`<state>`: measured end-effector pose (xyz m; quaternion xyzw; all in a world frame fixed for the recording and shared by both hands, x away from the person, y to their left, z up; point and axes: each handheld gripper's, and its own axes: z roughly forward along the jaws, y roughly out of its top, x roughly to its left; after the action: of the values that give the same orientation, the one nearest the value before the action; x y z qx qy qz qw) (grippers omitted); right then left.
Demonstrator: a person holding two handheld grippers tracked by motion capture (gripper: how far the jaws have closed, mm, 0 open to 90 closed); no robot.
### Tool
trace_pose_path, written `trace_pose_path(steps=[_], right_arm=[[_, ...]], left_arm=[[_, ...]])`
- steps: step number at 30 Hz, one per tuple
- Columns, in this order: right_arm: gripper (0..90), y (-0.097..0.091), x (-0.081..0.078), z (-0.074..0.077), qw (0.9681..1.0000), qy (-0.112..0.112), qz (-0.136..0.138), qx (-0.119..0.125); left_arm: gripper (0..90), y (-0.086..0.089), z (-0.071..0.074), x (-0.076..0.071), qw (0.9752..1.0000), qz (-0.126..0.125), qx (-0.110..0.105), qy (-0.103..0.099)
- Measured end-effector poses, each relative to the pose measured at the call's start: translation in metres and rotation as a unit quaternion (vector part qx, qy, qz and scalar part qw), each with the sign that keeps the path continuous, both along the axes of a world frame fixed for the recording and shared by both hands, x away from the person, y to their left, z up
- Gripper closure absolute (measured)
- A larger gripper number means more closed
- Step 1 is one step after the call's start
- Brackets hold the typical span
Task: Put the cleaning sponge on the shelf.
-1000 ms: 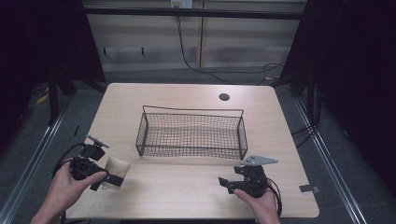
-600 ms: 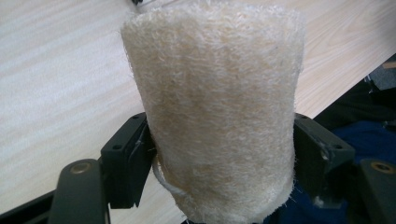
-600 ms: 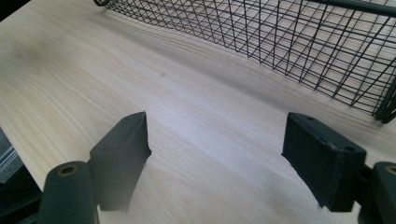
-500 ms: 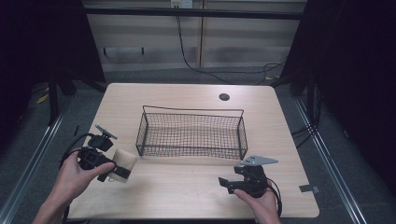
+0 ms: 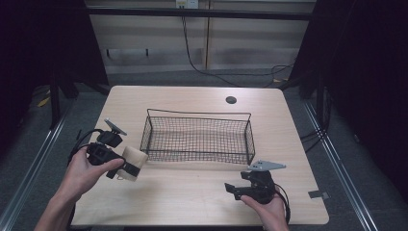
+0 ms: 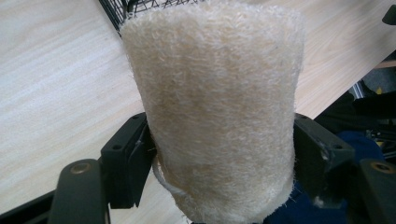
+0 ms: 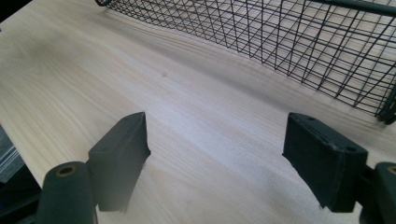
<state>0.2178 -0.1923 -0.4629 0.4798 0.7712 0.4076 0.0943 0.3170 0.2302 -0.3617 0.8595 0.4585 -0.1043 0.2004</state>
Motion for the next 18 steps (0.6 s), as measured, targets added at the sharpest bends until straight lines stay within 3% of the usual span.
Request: trace_pose_path(steps=[18], right_arm=[[20.1, 0.003, -0.001, 0.001, 0.9999, -0.005, 0.009, -0.005]], left_arm=[[28.6, -0.015, 0.017, 0.012, 0.9999, -0.007, -0.002, -0.009]])
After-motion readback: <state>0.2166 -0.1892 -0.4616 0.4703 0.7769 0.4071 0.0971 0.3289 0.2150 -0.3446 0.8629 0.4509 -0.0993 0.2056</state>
